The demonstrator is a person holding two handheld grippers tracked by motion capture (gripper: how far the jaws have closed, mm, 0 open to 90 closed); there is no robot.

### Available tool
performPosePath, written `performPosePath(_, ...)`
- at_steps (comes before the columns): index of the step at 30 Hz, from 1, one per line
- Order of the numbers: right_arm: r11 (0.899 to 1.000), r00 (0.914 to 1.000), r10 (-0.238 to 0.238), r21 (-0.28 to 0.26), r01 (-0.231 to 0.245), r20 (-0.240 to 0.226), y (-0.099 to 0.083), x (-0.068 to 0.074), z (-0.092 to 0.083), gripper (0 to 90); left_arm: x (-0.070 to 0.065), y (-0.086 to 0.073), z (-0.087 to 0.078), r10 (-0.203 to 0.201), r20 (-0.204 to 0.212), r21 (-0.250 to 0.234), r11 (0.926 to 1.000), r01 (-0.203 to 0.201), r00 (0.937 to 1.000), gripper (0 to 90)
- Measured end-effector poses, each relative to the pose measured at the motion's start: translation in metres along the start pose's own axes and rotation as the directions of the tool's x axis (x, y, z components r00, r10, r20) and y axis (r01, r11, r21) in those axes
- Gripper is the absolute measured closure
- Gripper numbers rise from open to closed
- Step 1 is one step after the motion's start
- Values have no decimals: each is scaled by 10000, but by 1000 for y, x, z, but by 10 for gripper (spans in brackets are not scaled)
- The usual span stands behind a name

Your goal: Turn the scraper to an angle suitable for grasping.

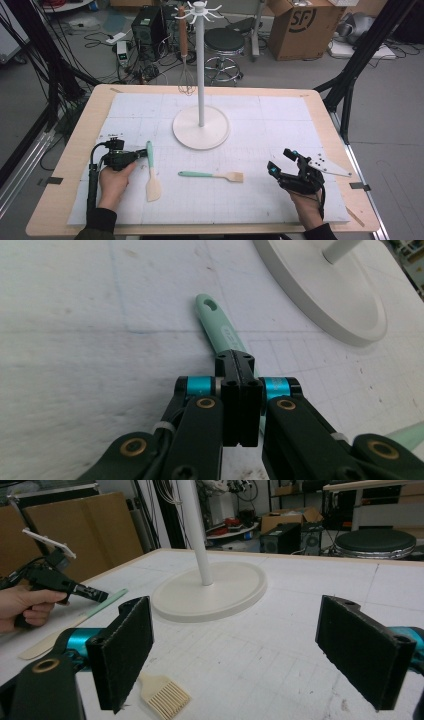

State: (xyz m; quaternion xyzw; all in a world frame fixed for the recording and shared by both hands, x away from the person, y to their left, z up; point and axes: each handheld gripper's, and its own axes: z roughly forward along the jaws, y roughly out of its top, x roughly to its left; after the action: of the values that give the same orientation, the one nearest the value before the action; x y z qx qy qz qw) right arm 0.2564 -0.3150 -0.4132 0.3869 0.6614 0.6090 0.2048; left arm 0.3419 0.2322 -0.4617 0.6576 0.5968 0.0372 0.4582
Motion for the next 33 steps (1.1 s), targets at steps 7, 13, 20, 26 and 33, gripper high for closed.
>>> performPosePath(7, 10000, 10000, -7, -2, 7, 14, 0, 0, 0, 145, -17, 0, 15, 267, 225, 169, 9995, -271, 9994, 900)
performPosePath(13, 10000, 10000, -19, 6, 19, 14, 0, 0, 0, 145, -21, -1, 17, 355, 416, 329, 9988, -368, 9985, 900)
performPosePath(20, 10000, 10000, -53, 9, 53, 25, 0, 0, 0, 145, -36, -5, 24, 742, 492, 449, 9961, -764, 9960, 900)
performPosePath(26, 10000, 10000, -22, -51, 23, 55, 0, -1, -1, 145, -43, -7, 28, 861, 651, 551, 9944, -897, 9942, 900)
performPosePath(33, 10000, 10000, 26, -40, -26, 48, 1, -1, -1, 145, -47, -9, 30, 1048, 827, 708, 9913, -1108, 9910, 900)
